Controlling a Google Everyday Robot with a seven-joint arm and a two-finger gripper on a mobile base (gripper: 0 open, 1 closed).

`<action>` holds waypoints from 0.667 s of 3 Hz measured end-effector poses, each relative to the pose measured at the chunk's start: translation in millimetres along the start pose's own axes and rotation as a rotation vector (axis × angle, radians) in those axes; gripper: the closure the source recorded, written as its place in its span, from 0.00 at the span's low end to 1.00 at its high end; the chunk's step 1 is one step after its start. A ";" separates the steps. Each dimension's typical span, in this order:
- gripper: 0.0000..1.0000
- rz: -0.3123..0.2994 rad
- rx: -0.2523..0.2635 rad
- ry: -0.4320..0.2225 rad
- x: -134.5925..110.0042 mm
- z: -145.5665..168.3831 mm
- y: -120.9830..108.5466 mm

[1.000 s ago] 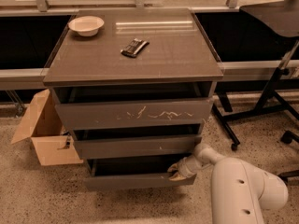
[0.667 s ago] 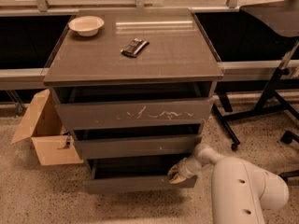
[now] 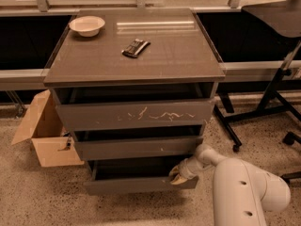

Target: Open bottom drawer

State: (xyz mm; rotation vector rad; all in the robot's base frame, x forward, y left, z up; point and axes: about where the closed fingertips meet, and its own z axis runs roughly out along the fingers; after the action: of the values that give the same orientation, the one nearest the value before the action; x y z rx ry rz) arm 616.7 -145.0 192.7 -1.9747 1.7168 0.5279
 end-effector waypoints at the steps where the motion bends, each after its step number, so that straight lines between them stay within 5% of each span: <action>1: 0.36 0.000 0.000 0.000 0.0 0.1 0.0; 2: 0.15 0.000 0.000 0.000 0.0 0.1 0.0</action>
Offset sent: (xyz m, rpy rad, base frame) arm 0.0000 0.0000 0.0000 0.0000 0.0000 0.0000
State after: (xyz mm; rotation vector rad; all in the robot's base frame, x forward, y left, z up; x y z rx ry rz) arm 616.7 -145.0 192.6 -1.9747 1.7168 0.5280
